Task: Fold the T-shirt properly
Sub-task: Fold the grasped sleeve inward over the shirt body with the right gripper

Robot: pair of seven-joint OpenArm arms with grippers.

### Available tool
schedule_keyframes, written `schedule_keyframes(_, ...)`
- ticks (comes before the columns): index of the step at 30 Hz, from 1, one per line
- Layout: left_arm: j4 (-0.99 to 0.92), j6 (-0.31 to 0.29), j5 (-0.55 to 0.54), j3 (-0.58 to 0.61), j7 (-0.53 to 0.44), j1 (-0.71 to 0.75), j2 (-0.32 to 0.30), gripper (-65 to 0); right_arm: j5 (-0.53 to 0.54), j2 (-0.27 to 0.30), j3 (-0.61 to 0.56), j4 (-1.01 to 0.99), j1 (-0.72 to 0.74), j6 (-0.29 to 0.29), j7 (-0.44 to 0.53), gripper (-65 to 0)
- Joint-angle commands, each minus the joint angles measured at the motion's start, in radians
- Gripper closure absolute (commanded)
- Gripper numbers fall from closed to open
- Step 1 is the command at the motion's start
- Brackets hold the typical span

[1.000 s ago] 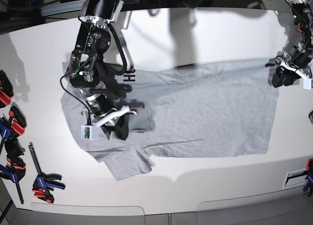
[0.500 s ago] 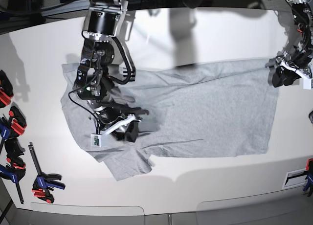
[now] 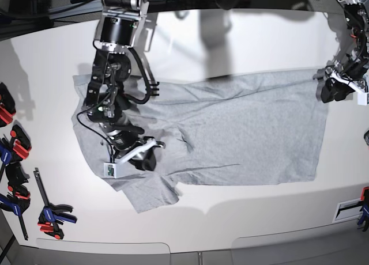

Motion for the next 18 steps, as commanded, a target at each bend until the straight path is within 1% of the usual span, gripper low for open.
schedule_keyframes(1, 0.017, -0.004, -0.016, -0.009, -0.023, -0.008, -0.025, -30.1, 0.018, 0.002, 0.002, 0.029, 0.024, 0.011, -0.007, 0.0)
schedule_keyframes(3, 0.018, -0.003, -0.016, -0.009, -0.028, -0.008, -0.025, -25.5, 0.019, 0.007, 0.011, 0.055, 0.021, 0.011, -0.071, 0.0)
schedule_keyframes(4, 0.018, -0.004, -0.016, -0.009, -0.028, -0.009, -0.025, -21.7, 0.023, 0.007, 0.019, 0.074, 0.014, 0.011, -0.094, 0.0)
schedule_keyframes(6, 0.018, -0.006, -0.016, -0.009, -0.027, -0.011, -0.025, -11.0, 0.025, 0.007, 0.035, 0.127, -0.013, 0.011, -0.115, 0.0)
schedule_keyframes(7, 0.018, -0.016, -0.016, -0.009, -0.027, -0.011, -0.025, -4.6, 0.024, 0.007, 0.044, 0.155, -0.032, 0.011, -0.117, 0.0)
schedule_keyframes(8, 0.018, -0.025, -0.016, -0.009, -0.027, -0.01, -0.025, 0.0, 0.021, 0.007, 0.053, 0.182, -0.054, 0.011, -0.117, 0.0)
schedule_keyframes(11, 0.018, -0.026, -0.004, -0.009, -0.027, -0.011, -0.024, 0.0, 0.021, 0.007, 0.081, 0.229, -0.122, 0.011, -0.117, 0.0)
schedule_keyframes(15, 0.017, -0.021, 0.081, -0.002, -0.034, -0.011, -0.024, 0.0, 0.015, 0.01, 0.113, 0.23, -0.204, 0.011, -0.105, 0.0)
schedule_keyframes(16, 0.017, -0.007, 0.11, 0.01, -0.045, -0.01, -0.024, 0.0, 0.006, 0.011, 0.119, 0.23, -0.225, 0.011, -0.091, 0.0)
schedule_keyframes(18, 0.008, 0.05, 0.166, 0.057, -0.069, -0.011, -0.025, 0.0, -0.013, 0.027, 0.122, 0.229, -0.265, 0.011, -0.063, 0.0)
